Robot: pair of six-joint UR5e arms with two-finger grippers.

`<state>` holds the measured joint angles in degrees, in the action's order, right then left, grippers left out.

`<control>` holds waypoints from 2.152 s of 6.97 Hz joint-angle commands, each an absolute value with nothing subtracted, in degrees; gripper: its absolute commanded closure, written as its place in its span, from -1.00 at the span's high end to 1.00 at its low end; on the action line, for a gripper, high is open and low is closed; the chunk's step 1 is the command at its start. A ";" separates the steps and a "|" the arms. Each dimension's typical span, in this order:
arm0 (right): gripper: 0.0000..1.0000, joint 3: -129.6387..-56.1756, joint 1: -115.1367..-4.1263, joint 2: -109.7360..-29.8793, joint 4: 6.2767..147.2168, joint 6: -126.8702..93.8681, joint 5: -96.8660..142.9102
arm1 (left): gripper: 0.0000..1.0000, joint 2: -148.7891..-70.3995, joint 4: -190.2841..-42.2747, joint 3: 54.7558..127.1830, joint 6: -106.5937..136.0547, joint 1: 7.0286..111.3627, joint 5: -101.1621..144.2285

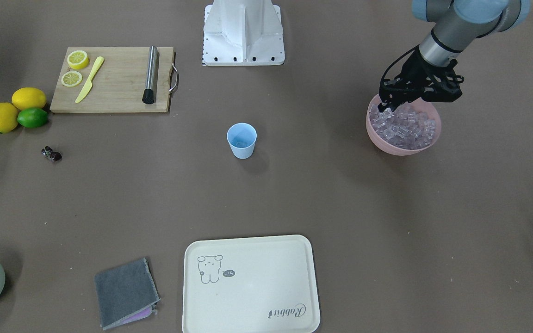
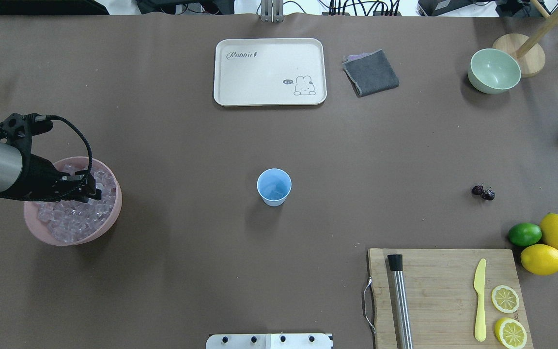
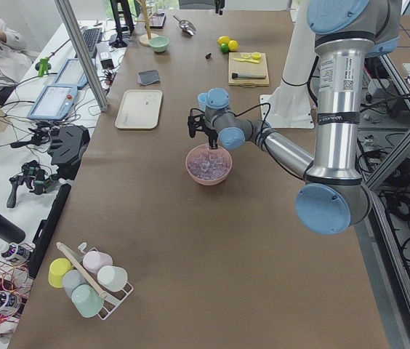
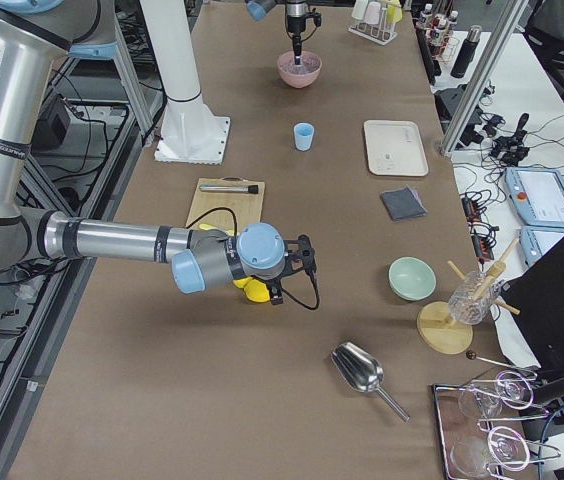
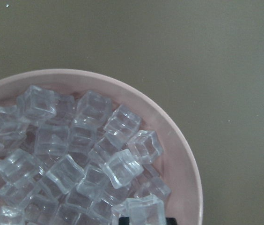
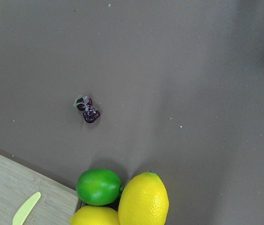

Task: Put ice and cherries in cup
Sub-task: 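Return the left gripper to the pink bowl and grasp another ice cube, then carry the second ice cube with the left gripper over the blue cup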

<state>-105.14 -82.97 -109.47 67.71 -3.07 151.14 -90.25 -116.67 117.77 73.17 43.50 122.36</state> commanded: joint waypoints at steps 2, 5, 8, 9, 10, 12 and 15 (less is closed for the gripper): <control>1.00 -105.12 -82.97 -109.51 67.59 -3.08 151.17 | -1.00 -111.43 -105.45 116.46 79.92 40.73 123.58; 1.00 -104.85 -82.97 -109.60 67.59 -3.08 151.17 | -1.00 -129.40 -102.65 103.94 85.15 29.56 110.35; 1.00 -104.85 -82.97 -109.86 67.59 -3.08 151.08 | -1.00 -131.57 -103.44 99.23 85.08 28.74 109.60; 1.00 -104.85 -82.97 -109.86 67.59 -3.08 151.17 | -1.00 -131.49 -105.36 97.84 84.90 28.83 108.56; 1.00 -104.85 -82.88 -109.86 67.59 -3.08 151.08 | -0.87 -131.48 -106.25 97.13 84.90 28.74 108.28; 1.00 -104.94 -82.88 -109.78 67.59 -3.08 151.17 | 0.92 -131.57 -106.44 96.95 84.82 28.83 108.28; 1.00 -105.12 -82.53 -109.25 67.59 -3.08 151.08 | 0.92 -128.17 -105.74 99.47 73.27 33.81 111.51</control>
